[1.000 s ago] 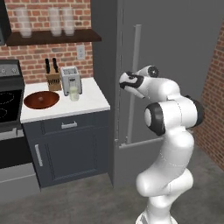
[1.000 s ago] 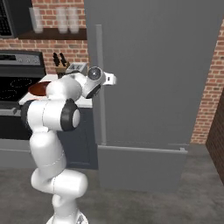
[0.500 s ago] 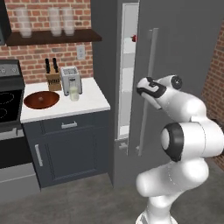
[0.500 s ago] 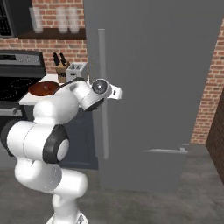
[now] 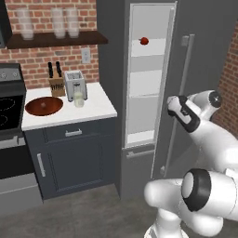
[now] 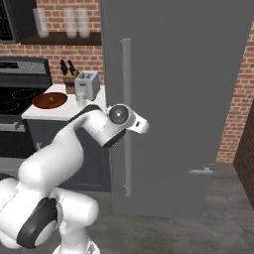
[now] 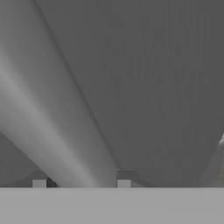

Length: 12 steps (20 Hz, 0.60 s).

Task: Grab a lemon wedge from the fridge and one ice cube from the ice bowl, and put them in the glass of lemonade.

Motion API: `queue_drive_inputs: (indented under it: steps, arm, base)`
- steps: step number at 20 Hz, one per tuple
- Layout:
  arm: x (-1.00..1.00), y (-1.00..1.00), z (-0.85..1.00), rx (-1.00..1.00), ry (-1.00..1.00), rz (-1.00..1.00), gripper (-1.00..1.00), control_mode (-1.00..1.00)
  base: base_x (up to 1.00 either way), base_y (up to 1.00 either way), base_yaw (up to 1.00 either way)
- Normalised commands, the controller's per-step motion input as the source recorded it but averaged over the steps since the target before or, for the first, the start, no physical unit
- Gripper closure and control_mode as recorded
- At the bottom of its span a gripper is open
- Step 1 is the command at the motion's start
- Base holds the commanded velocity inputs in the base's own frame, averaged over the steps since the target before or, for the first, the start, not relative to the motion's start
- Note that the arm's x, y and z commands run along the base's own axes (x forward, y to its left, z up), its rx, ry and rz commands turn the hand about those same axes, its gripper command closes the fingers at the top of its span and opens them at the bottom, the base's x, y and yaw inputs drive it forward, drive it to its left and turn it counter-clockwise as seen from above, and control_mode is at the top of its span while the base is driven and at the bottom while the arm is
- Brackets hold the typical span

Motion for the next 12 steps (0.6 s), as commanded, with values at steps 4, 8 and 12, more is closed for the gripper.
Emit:
queue_drive_inputs:
  steps: [4,8,12]
  arm:
    - [-1.0,-1.0,0.38,0.19,0.13,-0.16,1.0,-1.0]
    - [-1.0,-0.82,0.68,0.15,0.06,-0.13,-1.0,-1.0]
    - [-0.86,-0.27,0.89,0.06,0.0,-0.01,-1.0,-1.0]
  base:
    - [0.0,0.0,0.0]
    - [0.0,0.0,0.0]
    - [0.0,0.0,0.0]
